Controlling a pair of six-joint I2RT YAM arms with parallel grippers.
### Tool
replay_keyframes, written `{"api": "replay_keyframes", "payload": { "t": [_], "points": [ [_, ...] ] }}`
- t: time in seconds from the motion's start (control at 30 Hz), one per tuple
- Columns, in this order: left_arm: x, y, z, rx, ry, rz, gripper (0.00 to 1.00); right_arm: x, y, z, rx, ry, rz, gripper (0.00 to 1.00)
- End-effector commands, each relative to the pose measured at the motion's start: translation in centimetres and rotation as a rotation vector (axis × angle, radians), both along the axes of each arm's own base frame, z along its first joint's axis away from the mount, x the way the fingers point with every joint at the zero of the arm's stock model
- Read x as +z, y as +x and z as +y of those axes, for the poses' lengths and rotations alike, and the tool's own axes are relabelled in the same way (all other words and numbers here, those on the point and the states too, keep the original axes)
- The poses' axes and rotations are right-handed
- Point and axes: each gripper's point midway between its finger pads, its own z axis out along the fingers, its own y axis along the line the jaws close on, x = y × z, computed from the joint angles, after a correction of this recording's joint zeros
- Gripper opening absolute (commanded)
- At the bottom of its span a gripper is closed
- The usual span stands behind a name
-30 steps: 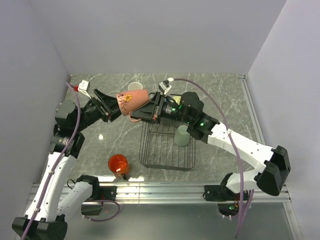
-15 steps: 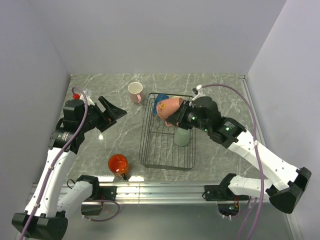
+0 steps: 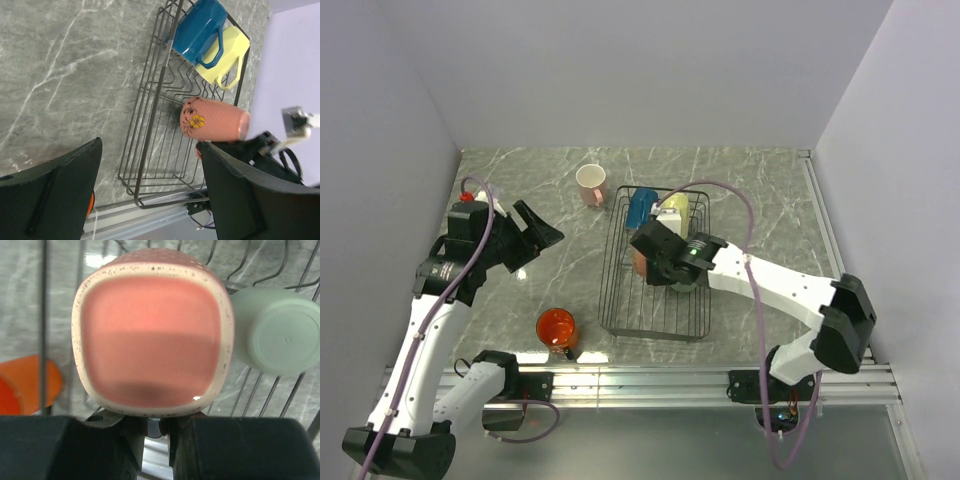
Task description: Load the cups into the dish rack
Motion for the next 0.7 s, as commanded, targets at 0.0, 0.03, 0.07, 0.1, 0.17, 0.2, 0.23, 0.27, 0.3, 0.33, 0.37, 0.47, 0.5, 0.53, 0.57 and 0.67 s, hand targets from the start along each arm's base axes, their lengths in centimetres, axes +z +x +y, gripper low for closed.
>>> {"api": "replay_keyframes", "payload": {
  "t": [0.0, 0.03, 0.07, 0.1, 0.17, 0.2, 0.23, 0.27, 0.3, 0.33, 0.37, 0.47, 0.5, 0.53, 0.57, 0.67],
  "points": [
    [1.7, -0.6, 0.8, 0.012, 0.035, -0.051, 0.85, 1.8, 2.4, 0.7, -0.030, -0.009, -0.100, 0.00],
    [1.8, -0.9, 0.9, 0.014, 0.038, -0.053, 0.85, 1.2, 2.5, 1.0, -0.025, -0.018, -0.092, 0.00],
    [1.7, -1.2, 1.0, 0.016, 0.042, -0.045, 0.85, 0.7, 2.5, 1.1, -0.023, -0.026, -0.085, 0.00],
    [1.7, -1.4, 1.1, 0.020, 0.047, -0.044, 0.85, 0.3, 2.5, 1.2, -0.020, -0.031, -0.080, 0.00],
    [1.8, -1.8, 1.3, 0.025, 0.051, -0.042, 0.84, -0.7, 2.6, 1.4, -0.015, -0.040, -0.070, 0.00],
    [1.8, -2.0, 1.4, 0.026, 0.054, -0.039, 0.84, -0.9, 2.6, 1.5, -0.012, -0.039, -0.066, 0.00],
    [1.9, -2.1, 1.5, 0.032, 0.057, -0.041, 0.84, -1.4, 2.7, 1.8, -0.008, -0.043, -0.062, 0.00],
    [1.9, -2.2, 1.5, 0.036, 0.056, -0.038, 0.84, -1.9, 2.6, 1.7, -0.004, -0.048, -0.054, 0.00],
    [1.8, -2.3, 1.6, 0.039, 0.058, -0.036, 0.84, -2.3, 2.5, 1.8, 0.001, -0.050, -0.047, 0.00],
    [2.0, -2.4, 1.6, 0.040, 0.057, -0.037, 0.83, -2.8, 2.6, 1.9, 0.000, -0.054, -0.044, 0.00],
    [1.9, -2.5, 1.6, 0.041, 0.056, -0.033, 0.83, -3.3, 2.4, 1.7, -0.006, -0.062, -0.037, 0.00],
    [2.0, -2.7, 1.8, 0.045, 0.064, -0.027, 0.83, -4.4, 2.4, 1.1, -0.019, -0.095, -0.030, 0.00],
    [2.1, -2.8, 1.8, 0.044, 0.065, -0.028, 0.83, -4.7, 2.4, 1.0, -0.019, -0.104, -0.028, 0.00],
    [2.1, -2.8, 1.9, 0.048, 0.069, -0.025, 0.83, -5.0, 2.5, 0.9, -0.020, -0.112, -0.028, 0.00],
    [2.0, -2.8, 1.9, 0.047, 0.073, -0.020, 0.83, -5.4, 2.3, 0.7, -0.019, -0.124, -0.024, 0.00],
    [1.9, -2.7, 1.9, 0.046, 0.073, -0.014, 0.82, -6.2, 2.3, 0.2, -0.026, -0.149, -0.021, 0.00]
  ]
}}
